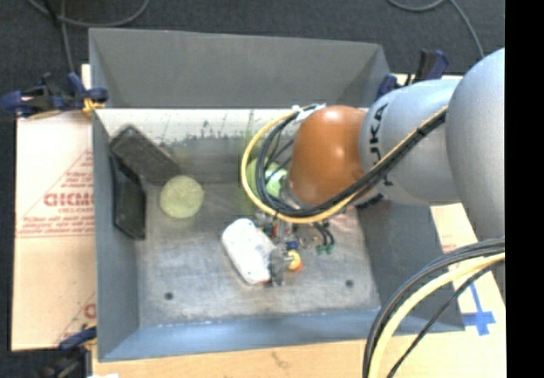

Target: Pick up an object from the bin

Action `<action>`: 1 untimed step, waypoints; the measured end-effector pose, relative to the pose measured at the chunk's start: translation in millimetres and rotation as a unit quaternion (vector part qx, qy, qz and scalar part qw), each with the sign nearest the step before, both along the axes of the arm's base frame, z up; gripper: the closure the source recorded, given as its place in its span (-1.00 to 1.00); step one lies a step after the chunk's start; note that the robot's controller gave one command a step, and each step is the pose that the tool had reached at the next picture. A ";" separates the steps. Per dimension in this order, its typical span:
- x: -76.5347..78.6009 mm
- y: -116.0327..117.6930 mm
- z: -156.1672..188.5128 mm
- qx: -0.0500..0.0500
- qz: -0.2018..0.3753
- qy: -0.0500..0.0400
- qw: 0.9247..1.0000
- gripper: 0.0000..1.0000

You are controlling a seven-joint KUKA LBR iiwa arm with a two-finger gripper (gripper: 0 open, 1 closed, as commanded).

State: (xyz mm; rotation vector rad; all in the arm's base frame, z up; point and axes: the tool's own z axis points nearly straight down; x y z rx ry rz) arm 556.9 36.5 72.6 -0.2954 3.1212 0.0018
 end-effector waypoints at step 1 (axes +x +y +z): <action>0.0 0.0 0.0 0.000 0.000 0.000 1.000 1.00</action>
Offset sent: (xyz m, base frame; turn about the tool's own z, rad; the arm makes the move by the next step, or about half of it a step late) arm 0.0422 -0.0003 0.1005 -0.0328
